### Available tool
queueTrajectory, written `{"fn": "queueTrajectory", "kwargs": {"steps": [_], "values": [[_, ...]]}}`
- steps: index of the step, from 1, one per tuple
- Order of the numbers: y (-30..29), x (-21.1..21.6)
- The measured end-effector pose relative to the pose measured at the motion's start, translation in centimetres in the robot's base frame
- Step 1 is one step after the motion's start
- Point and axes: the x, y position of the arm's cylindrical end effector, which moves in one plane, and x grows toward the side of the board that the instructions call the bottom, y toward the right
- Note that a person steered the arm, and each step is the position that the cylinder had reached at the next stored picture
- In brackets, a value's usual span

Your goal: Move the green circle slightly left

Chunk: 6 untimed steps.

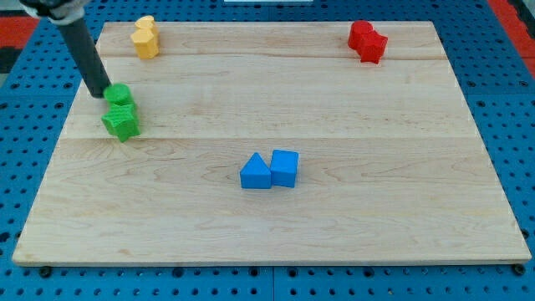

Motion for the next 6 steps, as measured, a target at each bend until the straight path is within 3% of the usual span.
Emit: {"fn": "queueTrajectory", "kwargs": {"steps": [1, 2, 3, 4, 6], "values": [[0.6, -0.2], [11.3, -0.5], [17.4, 0.2], [18.8, 2.0], [11.8, 2.6]]}}
